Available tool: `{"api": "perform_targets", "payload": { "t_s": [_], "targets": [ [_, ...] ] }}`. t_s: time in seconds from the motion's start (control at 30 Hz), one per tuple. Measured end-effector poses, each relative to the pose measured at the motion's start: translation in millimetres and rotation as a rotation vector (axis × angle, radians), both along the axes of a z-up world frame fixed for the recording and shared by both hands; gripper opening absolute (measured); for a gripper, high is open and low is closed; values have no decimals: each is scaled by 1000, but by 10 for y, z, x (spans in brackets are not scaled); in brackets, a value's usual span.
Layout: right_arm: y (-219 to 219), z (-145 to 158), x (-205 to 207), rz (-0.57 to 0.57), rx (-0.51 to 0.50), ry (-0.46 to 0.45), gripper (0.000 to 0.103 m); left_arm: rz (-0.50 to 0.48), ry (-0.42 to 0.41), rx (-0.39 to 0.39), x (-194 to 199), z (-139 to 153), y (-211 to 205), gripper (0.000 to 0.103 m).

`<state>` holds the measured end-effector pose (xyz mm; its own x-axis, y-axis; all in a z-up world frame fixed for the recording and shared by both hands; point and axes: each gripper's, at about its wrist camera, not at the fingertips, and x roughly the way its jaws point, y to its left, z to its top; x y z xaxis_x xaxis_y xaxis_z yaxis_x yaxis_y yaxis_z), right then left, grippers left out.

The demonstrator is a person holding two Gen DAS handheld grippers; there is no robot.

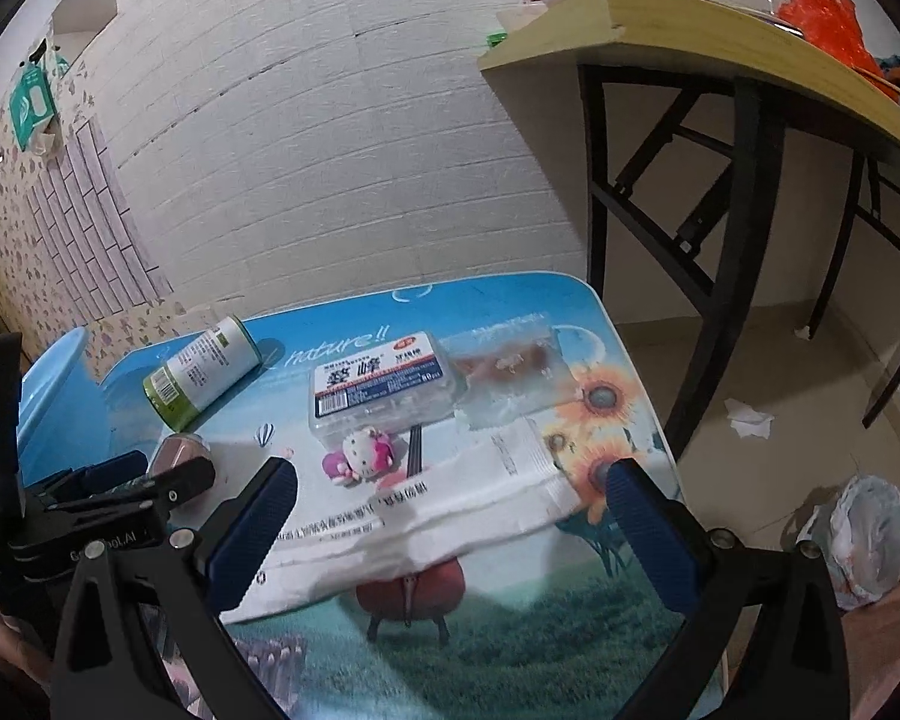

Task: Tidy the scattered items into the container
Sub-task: 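Grasp the pink earbud case with the left gripper while the right gripper grasps the floss box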

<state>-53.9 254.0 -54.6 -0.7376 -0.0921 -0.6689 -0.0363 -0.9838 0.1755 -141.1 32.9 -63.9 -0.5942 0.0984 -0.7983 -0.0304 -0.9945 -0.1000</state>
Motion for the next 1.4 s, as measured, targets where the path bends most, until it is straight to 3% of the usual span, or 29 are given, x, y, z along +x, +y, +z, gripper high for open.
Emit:
{"api": "perform_targets", "payload": {
  "t_s": [0.17, 0.43, 0.67, 0.93, 1.2, 1.4],
  "targets": [
    [-134, 73, -217, 73, 58, 19, 103, -13, 12, -23, 11, 2, 33, 80],
    [-283, 109, -525, 184, 85, 26, 103, -31, 29, -39, 40, 12, 60, 61],
    [60, 161, -440, 144, -3, 52, 103, -60, 53, -13, 76, 24, 75, 41],
    [83, 84, -422, 129, 1, 13, 103, -59, 57, 30, 91, 38, -4, 41],
    [-263, 102, -479, 234, 32, 30, 103, -26, 56, 56, 126, 39, -102, 41],
    [-431, 8, -726, 264, 84, -6, 103, -43, 57, 68, 126, 37, -85, 41]
  ]
}}
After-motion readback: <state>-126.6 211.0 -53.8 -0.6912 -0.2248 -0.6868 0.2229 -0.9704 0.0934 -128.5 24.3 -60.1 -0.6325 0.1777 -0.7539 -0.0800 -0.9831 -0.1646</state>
